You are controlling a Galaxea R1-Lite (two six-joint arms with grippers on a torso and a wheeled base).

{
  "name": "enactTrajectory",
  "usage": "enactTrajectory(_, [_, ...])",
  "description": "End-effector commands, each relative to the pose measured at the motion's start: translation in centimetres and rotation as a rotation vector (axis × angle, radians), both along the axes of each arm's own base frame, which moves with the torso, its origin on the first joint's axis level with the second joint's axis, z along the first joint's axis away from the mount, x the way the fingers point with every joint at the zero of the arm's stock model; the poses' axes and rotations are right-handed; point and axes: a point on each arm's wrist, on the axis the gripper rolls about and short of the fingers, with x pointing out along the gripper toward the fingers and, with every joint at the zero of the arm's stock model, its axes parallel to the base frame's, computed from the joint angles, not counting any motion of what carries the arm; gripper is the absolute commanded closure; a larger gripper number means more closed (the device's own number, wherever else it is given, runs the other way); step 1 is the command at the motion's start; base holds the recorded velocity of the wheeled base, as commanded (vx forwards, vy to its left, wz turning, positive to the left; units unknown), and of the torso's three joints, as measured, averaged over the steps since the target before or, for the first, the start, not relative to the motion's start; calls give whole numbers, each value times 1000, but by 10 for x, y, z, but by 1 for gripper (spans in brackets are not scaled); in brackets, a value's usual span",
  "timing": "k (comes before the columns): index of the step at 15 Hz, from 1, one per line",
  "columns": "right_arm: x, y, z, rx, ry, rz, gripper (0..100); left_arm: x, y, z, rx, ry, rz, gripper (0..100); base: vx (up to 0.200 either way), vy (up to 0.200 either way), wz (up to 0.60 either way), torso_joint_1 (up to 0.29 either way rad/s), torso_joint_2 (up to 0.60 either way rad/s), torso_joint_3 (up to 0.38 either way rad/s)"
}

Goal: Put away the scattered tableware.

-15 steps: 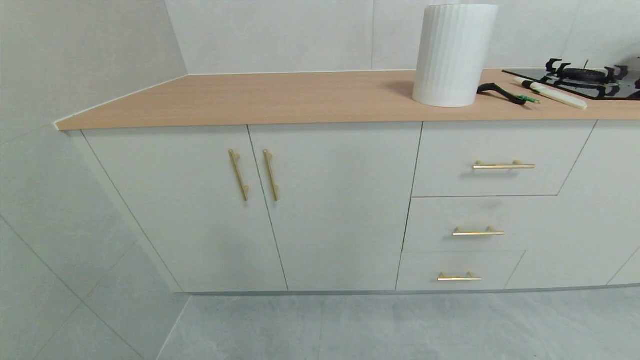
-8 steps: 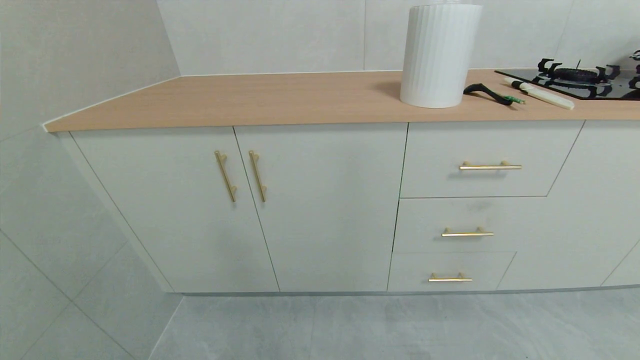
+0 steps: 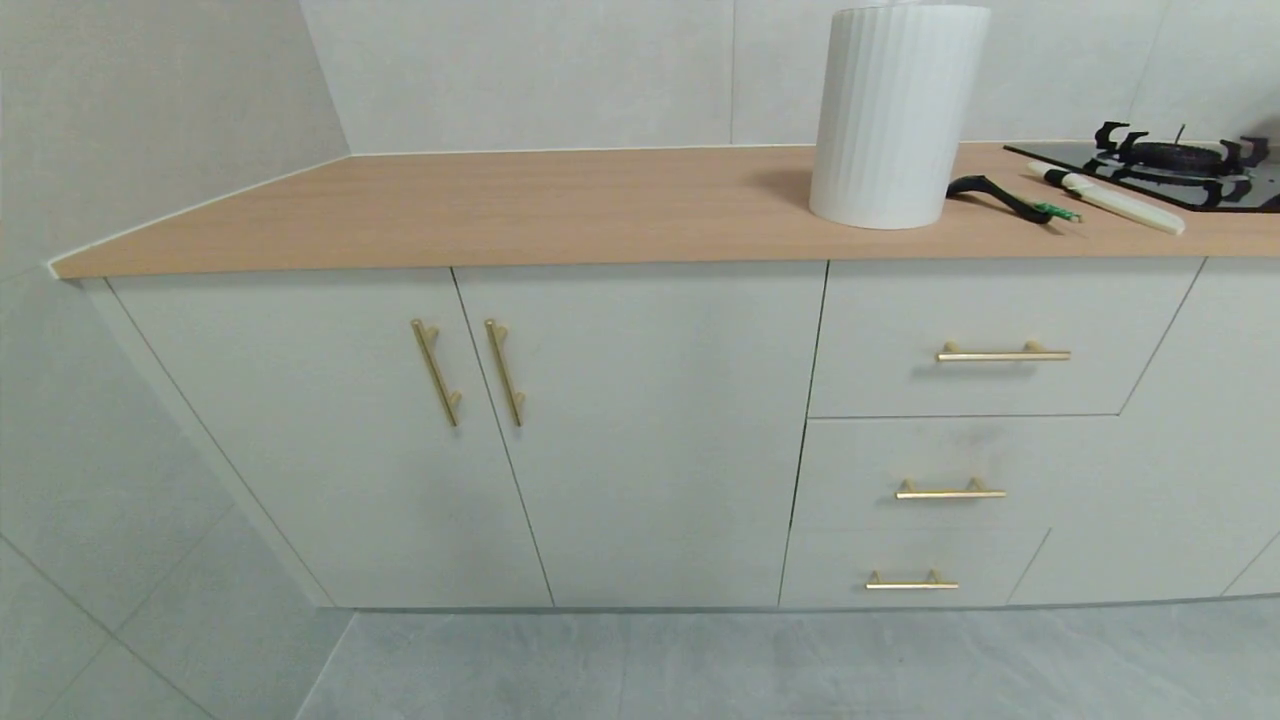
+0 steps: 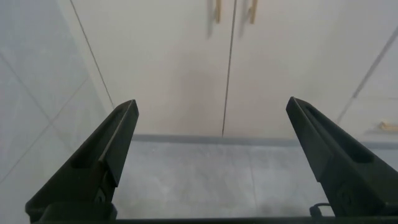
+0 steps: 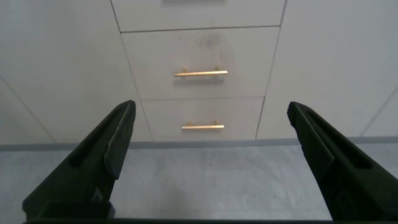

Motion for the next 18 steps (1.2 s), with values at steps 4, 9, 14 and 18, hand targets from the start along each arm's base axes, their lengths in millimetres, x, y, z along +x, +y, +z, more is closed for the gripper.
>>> enactTrajectory(4, [0,0,0,1,1,-1,0,0,0,0,-2,2,0,0,150,0,0,3,-2,3])
enactTrajectory(9, [0,0,0,1,1,-1,0,0,0,0,-2,2,1,0,0,0,0,0,0,0])
enactTrajectory(14, [0,0,0,1,1,-1,0,0,0,0,-1,2,0,0,0,0,0,0,0,0])
enactTrajectory(18, [0,0,0,1,1,1,0,0,0,0,-1,2,0,0,0,0,0,0,0,0])
